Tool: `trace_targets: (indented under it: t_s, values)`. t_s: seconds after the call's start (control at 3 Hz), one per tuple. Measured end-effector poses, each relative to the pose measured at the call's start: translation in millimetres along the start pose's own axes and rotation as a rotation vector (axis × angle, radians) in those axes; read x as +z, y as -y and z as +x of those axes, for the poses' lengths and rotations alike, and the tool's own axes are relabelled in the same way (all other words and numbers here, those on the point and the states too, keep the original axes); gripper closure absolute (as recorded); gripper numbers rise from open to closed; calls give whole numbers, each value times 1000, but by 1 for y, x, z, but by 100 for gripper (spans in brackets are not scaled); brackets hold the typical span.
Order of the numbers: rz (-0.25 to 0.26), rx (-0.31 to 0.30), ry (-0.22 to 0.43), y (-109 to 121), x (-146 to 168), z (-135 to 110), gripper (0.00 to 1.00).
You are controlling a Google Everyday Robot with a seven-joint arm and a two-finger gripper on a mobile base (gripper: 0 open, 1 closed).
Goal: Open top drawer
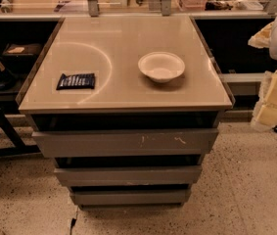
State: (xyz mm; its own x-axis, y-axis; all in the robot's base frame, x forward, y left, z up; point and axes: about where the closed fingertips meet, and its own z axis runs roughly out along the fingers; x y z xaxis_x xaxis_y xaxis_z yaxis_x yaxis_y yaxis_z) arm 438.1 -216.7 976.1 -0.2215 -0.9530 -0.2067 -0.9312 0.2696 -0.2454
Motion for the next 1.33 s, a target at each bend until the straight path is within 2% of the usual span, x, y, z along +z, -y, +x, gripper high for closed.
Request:
trace_targets:
  t_s: [0.33,0.67,1.33]
  values:
    - [0,0,0,0,0,0,0]
    - [-36,3,18,-19,22,0,0]
    - [-183,16,57,-87,118,-9,0]
